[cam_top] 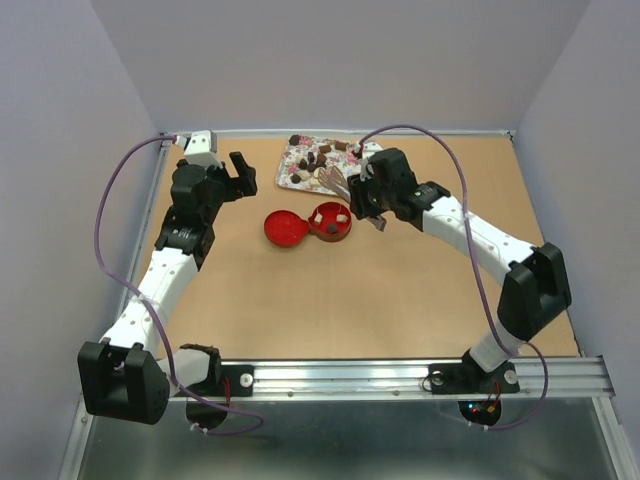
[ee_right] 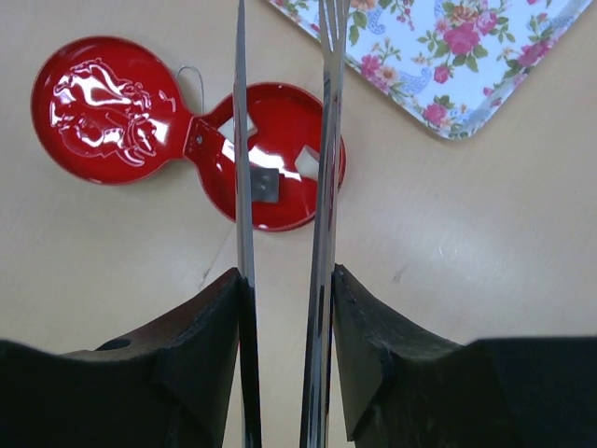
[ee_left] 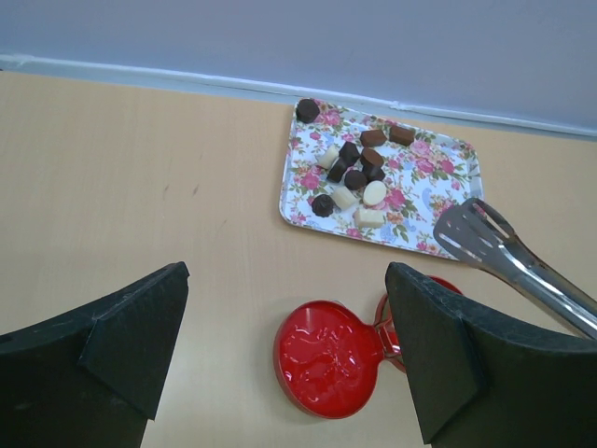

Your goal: Pack the chocolate

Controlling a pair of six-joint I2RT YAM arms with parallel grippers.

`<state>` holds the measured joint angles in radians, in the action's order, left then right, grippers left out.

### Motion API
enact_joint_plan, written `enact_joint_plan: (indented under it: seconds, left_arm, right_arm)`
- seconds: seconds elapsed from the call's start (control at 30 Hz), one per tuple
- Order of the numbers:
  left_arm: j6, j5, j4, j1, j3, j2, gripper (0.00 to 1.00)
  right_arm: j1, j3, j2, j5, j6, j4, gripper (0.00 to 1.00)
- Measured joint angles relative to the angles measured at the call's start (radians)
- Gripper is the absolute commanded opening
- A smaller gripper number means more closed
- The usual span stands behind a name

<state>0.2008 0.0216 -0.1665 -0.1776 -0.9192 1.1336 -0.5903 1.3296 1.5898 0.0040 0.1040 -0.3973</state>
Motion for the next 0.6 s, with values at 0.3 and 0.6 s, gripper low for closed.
enact_joint_plan:
  seconds: [0.3, 0.6]
  left_arm:
    - [0.0, -0.005, -0.001, 0.0, 0.0, 0.0, 0.99]
    - [0.0, -0.005, -0.002, 0.0, 0.0, 0.0, 0.99]
  right_arm:
    - [0.0, 0.141, 0.206, 0.042, 0.008, -0.001, 0.52]
    - [0.0, 0.198, 0.293, 0.074, 0.024, -0.007, 0.54]
